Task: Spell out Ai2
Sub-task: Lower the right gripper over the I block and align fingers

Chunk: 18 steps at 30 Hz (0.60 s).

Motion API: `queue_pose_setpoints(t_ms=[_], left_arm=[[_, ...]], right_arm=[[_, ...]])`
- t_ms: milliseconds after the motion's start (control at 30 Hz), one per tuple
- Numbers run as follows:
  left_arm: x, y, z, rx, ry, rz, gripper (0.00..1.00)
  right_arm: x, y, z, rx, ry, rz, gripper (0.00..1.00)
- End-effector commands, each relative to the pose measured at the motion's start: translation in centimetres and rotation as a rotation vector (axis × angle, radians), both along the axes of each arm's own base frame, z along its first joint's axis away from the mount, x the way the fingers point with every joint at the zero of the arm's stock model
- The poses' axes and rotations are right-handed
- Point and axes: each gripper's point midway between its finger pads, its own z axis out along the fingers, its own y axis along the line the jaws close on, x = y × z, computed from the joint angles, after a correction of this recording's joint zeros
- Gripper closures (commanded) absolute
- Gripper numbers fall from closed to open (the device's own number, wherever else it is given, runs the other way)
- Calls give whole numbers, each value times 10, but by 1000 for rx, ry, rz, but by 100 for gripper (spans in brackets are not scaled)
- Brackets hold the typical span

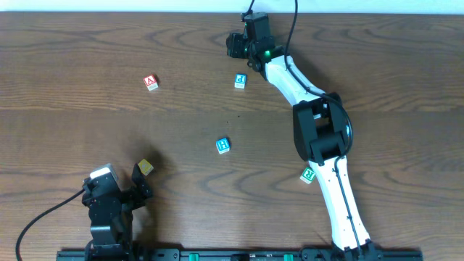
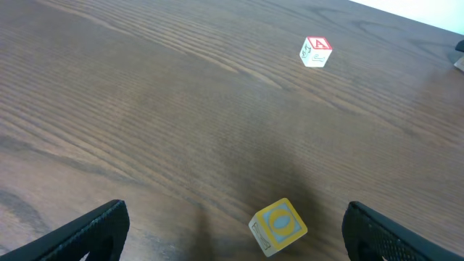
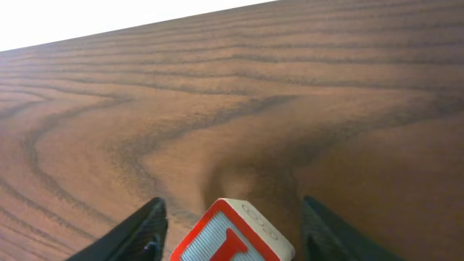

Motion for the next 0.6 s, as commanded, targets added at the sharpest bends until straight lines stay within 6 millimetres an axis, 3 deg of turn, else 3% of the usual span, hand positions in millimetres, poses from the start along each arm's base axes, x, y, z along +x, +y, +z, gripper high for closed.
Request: queue_pose_setpoints(t_ms=[0, 167, 567], left_arm=[[0, 2, -5, -3, 5, 12, 5], [0, 2, -5, -3, 5, 12, 5], [0, 2, -5, -3, 5, 12, 5]], right_arm=[[-4, 6, -11, -5, 21, 9, 48], [-4, 6, -11, -4, 20, 9, 53], [-18, 1, -1, -56, 84, 32, 51]])
